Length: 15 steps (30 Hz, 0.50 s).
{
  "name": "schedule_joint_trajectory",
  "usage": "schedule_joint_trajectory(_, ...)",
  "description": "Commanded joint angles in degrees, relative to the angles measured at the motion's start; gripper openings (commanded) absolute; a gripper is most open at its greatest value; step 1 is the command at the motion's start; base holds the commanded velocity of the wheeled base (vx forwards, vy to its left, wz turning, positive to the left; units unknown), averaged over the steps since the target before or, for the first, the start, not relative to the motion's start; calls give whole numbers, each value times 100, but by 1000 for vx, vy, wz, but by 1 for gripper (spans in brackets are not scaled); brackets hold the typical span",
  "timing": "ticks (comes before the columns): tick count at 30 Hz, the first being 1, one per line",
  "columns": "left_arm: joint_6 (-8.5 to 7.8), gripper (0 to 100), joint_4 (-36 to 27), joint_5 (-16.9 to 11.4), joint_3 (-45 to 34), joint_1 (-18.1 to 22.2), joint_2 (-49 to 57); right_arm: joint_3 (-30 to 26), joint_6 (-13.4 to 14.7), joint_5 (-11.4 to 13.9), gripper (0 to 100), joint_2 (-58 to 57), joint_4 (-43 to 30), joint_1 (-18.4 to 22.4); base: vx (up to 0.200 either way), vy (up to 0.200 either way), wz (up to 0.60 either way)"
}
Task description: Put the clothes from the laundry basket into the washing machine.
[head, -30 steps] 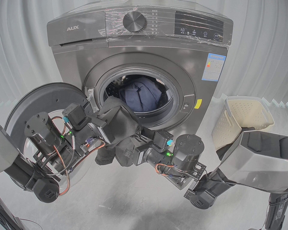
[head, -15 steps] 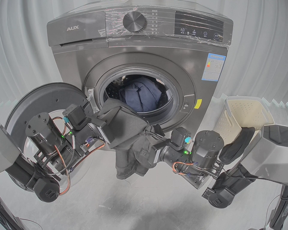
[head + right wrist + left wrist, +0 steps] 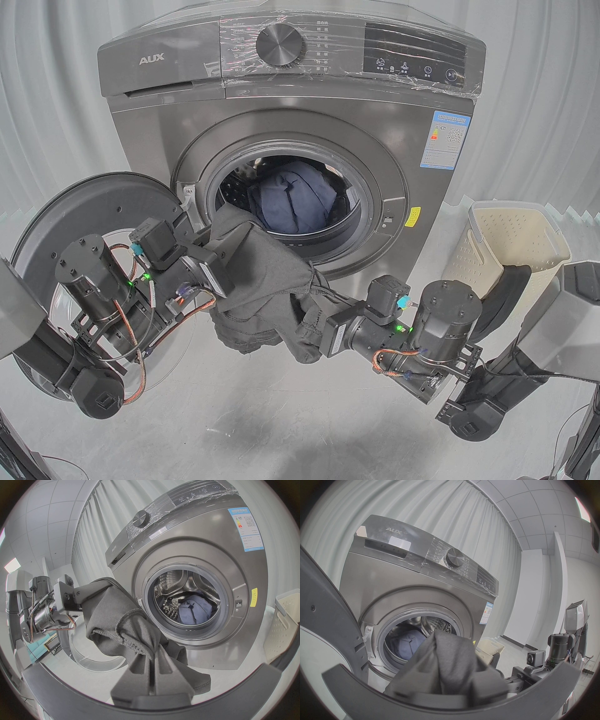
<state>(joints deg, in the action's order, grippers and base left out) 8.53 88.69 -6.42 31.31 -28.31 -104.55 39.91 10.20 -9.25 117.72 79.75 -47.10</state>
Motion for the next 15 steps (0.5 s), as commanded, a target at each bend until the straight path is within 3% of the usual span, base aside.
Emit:
schedule_joint_trajectory(1, 43, 100, -9, 18, 7, 97, -83, -45, 8, 2, 0, -127, 23, 17, 0, 0, 0)
schedule_joint_trajectory(15, -45, 100, 8, 36, -160, 124, -655, -159, 113, 11, 0, -628, 23, 43, 0, 0, 0)
